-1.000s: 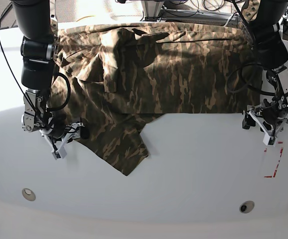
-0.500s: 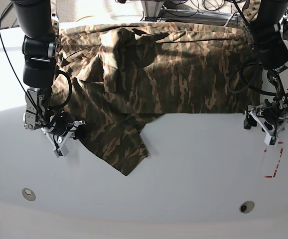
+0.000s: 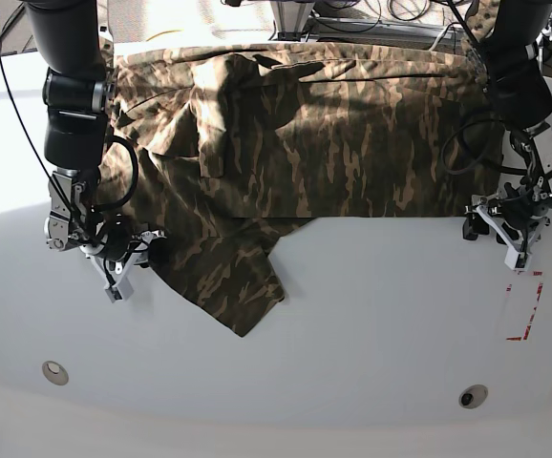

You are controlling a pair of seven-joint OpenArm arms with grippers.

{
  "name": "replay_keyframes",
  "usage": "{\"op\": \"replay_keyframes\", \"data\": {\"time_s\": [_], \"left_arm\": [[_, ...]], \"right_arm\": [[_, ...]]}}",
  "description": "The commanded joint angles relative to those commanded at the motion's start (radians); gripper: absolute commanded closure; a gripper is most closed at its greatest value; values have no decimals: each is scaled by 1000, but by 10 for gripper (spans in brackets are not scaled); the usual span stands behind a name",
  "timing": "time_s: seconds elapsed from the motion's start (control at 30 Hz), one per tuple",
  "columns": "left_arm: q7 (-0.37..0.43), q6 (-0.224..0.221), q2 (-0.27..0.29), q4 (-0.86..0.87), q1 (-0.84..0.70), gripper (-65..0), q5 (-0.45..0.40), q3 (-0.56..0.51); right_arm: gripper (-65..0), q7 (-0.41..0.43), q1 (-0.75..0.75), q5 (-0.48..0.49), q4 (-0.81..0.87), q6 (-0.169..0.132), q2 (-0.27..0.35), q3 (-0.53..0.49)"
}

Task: Layout the t-shirt on the table in an organized manner, then fold the t-shirt properly
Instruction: 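Release the shirt and lower both grippers to the folded shirt's side edges, then grasp the shirt's side edges with both grippers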

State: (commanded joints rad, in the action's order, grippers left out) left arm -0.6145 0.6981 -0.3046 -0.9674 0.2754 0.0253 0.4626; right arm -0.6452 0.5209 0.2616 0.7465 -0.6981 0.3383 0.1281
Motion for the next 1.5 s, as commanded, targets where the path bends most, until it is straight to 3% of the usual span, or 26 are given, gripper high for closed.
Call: {"op": "replay_keyframes", "data": {"time_s": [0.43,0.83,1.03,1.27,1.5], "left_arm": [[-115,0,3,-288,-158,-428,2,3],[-115,0,6,-296,-170,-428,6,6],[-115,0,8,-384,-193,-428,9,6],[-120,0,2,-468,-233,-428,127,28],[-121,0,3,-474,-267,-428,140,63]], "right_arm": [[0,2,-3,-2,0,0,0,0],[0,2,-3,-2,0,0,0,0],[0,2,-5,-2,0,0,0,0],[0,2,-5,-2,0,0,0,0],[0,2,-5,-2,0,0,2,0]]}}
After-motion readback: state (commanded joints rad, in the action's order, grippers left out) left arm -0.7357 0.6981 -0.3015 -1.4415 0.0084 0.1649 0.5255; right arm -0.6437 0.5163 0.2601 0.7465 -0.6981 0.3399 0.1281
